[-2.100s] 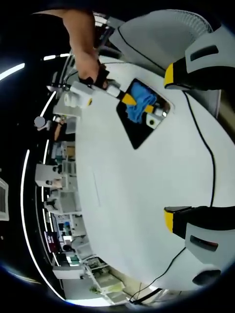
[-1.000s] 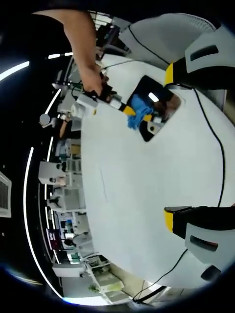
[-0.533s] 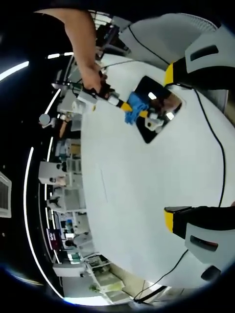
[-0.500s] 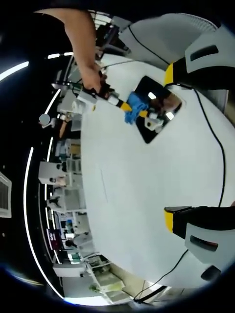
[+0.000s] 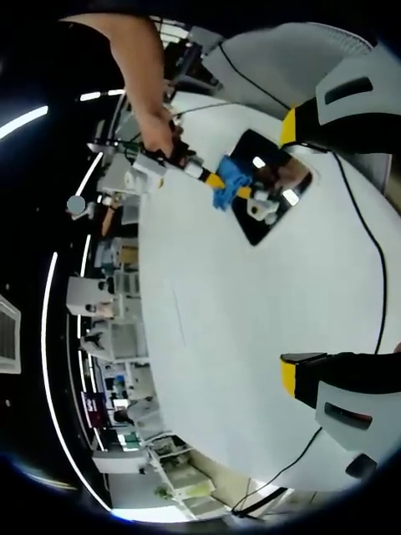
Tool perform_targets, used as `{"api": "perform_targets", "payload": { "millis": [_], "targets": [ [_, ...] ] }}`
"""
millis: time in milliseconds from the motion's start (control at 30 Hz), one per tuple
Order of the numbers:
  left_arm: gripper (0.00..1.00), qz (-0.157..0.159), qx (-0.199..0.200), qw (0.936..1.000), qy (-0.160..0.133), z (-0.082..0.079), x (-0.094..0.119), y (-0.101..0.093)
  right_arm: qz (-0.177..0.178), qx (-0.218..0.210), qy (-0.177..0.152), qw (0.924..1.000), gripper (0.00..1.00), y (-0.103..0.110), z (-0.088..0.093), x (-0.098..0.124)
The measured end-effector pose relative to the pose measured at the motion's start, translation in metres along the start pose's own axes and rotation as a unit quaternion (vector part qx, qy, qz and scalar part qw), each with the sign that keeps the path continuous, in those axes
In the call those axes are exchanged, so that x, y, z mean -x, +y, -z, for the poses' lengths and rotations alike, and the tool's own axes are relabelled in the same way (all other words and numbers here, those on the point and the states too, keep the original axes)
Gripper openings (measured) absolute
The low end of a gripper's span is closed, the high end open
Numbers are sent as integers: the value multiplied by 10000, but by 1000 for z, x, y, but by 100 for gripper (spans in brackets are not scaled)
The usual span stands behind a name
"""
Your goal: Wipe the mirror surface with the cleaning cloth until all visible marks leave the cleaned area.
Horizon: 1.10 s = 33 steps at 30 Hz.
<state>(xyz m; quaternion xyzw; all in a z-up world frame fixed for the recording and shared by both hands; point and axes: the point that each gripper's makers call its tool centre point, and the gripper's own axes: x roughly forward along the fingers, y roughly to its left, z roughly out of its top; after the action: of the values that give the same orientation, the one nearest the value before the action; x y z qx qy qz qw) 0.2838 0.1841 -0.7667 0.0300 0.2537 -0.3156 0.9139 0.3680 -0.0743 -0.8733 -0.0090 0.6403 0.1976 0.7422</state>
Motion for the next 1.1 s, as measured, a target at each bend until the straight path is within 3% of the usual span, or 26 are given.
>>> {"api": "perform_targets", "payload": {
  "millis": [200, 267, 633, 1100],
  "targets": [
    [100, -9, 6, 10000, 5, 1, 1, -1, 79, -8, -13, 10000, 0, 1, 3, 0],
    [100, -8, 2, 10000, 10, 2, 1, -1, -96, -339, 394, 9986, 0, 11, 23, 3],
    [100, 13, -31, 10000, -56, -3, 0, -3, -181, -34, 283, 9994, 0, 29, 68, 8],
    [100, 28, -51, 10000, 0, 0, 3, -8, -364, -80, 255, 9990, 0, 45, 112, 9]
  ]
}}
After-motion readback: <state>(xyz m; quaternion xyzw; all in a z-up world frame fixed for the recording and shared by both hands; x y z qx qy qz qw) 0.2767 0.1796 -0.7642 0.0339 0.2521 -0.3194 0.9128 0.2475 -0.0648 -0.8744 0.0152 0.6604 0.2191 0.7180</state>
